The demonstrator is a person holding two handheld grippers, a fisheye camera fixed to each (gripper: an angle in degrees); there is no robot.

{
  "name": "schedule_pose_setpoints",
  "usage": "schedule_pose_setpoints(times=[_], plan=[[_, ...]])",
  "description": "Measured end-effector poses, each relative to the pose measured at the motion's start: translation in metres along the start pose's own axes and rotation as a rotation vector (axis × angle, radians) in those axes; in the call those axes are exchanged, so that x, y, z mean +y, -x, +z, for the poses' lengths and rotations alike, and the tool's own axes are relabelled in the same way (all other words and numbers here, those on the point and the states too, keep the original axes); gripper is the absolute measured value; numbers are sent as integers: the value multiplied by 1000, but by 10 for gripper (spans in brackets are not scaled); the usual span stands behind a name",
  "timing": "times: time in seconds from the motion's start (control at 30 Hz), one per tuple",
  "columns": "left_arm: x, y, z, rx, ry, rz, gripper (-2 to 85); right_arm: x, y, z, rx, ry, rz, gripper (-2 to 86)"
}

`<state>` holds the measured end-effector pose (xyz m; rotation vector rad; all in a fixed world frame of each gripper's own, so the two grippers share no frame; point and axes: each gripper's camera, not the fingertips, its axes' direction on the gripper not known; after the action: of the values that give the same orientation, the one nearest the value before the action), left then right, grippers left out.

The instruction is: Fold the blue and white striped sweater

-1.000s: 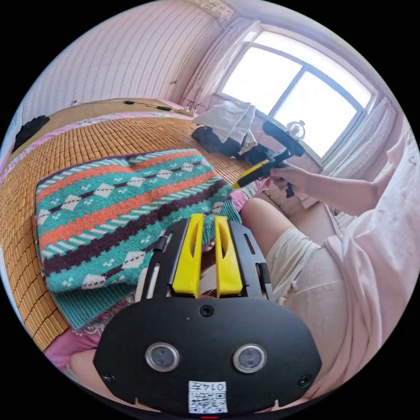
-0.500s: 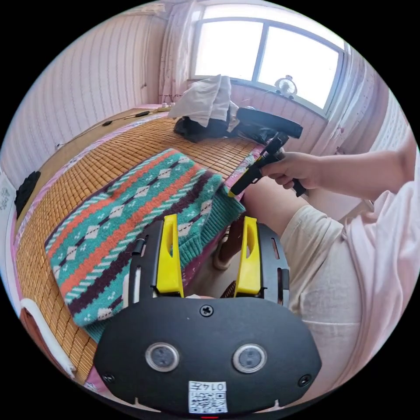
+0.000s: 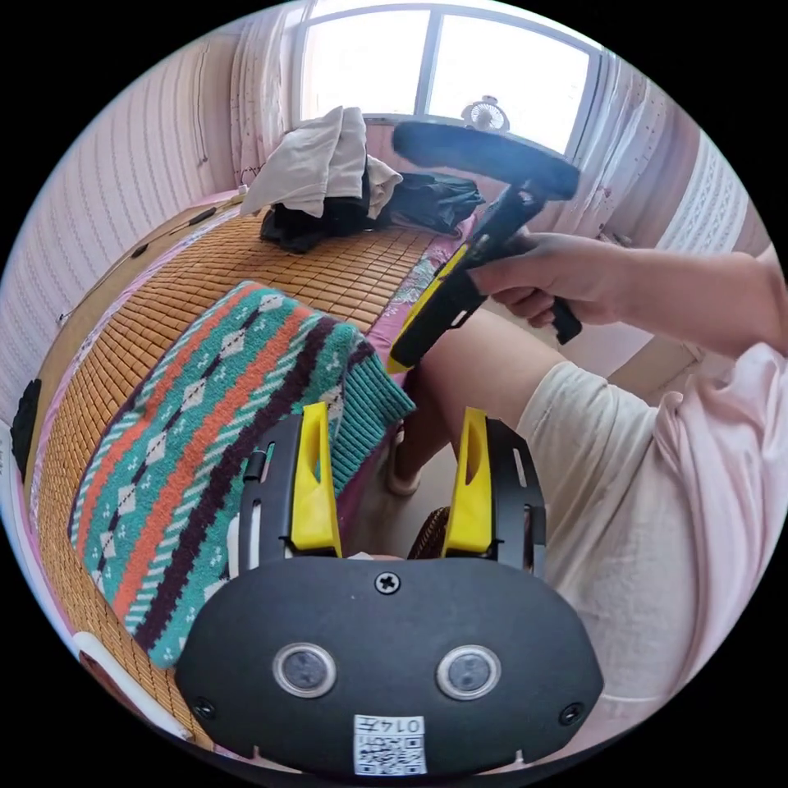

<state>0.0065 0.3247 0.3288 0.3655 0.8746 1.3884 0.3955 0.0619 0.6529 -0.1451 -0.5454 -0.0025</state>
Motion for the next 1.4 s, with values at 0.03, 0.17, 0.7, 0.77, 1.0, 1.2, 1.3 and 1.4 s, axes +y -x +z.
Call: schedule_pose_setpoints(times=[0.03,0.17,0.7,0.77,1.0,1.2,1.3,1.4], plan=[[1,-2,1,4,12,-12,205,-6,-10,8,-48,24,31,153],[2,-3,-1,-10,7,-61,207,-13,-37,23,-114,92,114,78],[-29,-17,-2,-66,42,37,145,73,-27,-106,-449,-76,-329,16],[-24,-23,-1,-112,109,91,100,73,-35,-111,-436,-94,-269,20],[-6,-14,-34,-52,54,19,85,61,-139,-85,-501,-200,189,192],[9,-2,-66,12,32,-42,85,37,-152,-34,-902,-200,273,152],[11,4,-79,3,9,-44,83,35,-153,-42,-973,-271,277,95],[2,17,-99,48,-87,-86,81,40,-162,-65,-1104,-398,276,80]])
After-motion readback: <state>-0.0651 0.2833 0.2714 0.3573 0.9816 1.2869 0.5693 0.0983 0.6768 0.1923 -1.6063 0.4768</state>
